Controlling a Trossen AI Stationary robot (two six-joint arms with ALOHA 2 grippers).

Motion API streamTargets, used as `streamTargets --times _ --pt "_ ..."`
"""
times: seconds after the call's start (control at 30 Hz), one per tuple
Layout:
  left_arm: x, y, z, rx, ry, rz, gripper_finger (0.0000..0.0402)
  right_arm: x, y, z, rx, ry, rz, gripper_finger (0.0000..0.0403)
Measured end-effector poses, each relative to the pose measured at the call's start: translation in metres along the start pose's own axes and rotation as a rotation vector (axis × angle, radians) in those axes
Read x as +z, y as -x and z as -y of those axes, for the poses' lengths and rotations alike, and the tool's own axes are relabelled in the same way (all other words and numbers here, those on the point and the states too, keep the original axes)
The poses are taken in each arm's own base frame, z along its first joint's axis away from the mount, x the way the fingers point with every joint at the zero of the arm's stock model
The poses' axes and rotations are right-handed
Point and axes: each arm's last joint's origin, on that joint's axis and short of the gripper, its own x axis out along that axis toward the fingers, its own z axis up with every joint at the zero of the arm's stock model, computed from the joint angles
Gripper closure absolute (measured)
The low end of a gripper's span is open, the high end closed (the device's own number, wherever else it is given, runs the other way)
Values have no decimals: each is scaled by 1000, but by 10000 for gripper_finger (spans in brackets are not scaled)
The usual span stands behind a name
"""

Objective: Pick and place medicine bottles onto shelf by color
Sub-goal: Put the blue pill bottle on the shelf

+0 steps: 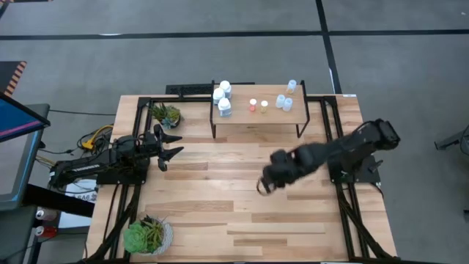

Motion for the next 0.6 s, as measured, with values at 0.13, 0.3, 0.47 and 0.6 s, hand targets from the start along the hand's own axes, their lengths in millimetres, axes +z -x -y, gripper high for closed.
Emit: streamTargets --times 0.13,0.3,0.47,0.6 --pt "0 0 0 0 0 0 205 39 24 2 -35 5 60 284" --pt "0 0 0 0 0 0 205 93 54 3 -94 19 144 284" --pt "0 0 0 0 0 -1 205 150 71 9 -107 20 196 284" --pt "0 0 0 0 0 0 205 186 74 15 -125 25 207 284"
